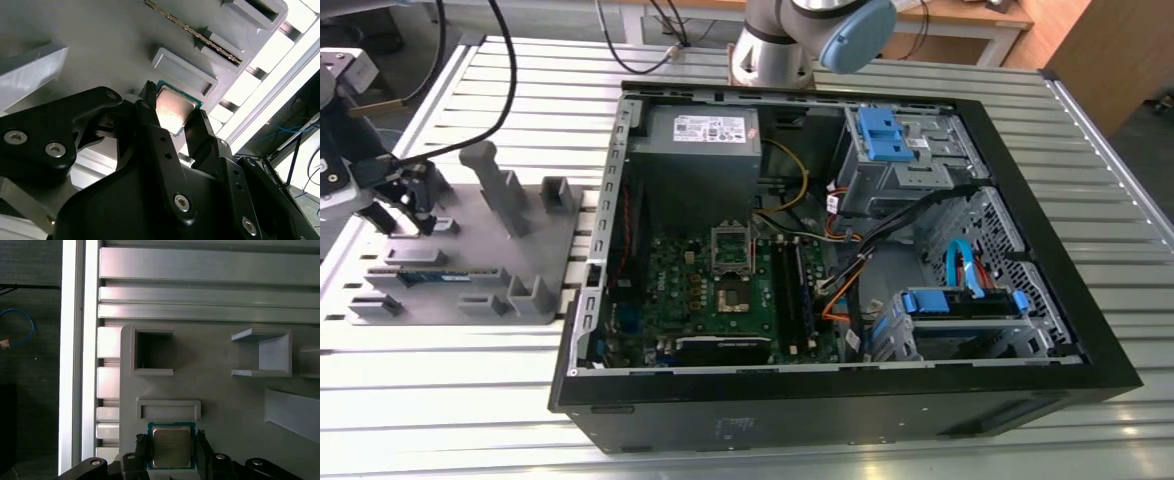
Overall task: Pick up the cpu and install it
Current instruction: 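Pick up the cpu and move it towards the insertion slot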
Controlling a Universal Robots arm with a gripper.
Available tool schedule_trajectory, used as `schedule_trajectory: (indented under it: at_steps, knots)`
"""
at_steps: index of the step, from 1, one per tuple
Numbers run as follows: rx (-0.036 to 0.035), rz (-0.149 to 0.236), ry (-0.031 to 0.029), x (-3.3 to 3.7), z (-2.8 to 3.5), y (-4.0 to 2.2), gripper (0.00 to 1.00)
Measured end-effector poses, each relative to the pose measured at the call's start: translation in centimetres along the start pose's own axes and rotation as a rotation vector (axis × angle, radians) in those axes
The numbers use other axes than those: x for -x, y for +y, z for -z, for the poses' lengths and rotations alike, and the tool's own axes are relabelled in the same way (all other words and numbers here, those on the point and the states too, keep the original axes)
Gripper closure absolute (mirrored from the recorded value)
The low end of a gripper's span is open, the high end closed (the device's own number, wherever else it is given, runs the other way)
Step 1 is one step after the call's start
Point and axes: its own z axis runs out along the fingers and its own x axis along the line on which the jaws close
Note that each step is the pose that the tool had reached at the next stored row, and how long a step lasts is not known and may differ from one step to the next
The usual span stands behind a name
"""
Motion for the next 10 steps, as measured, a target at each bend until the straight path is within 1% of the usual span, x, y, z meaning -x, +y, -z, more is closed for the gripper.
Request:
schedule_trajectory:
  at_steps: [6, 10]
  knots:
    - [0.0000, 0.000, 0.0000, 0.04, 1.14, 0.01, 0.53]
    - [0.0000, 0.000, -0.0001, 0.05, 1.74, 0.02, 0.53]
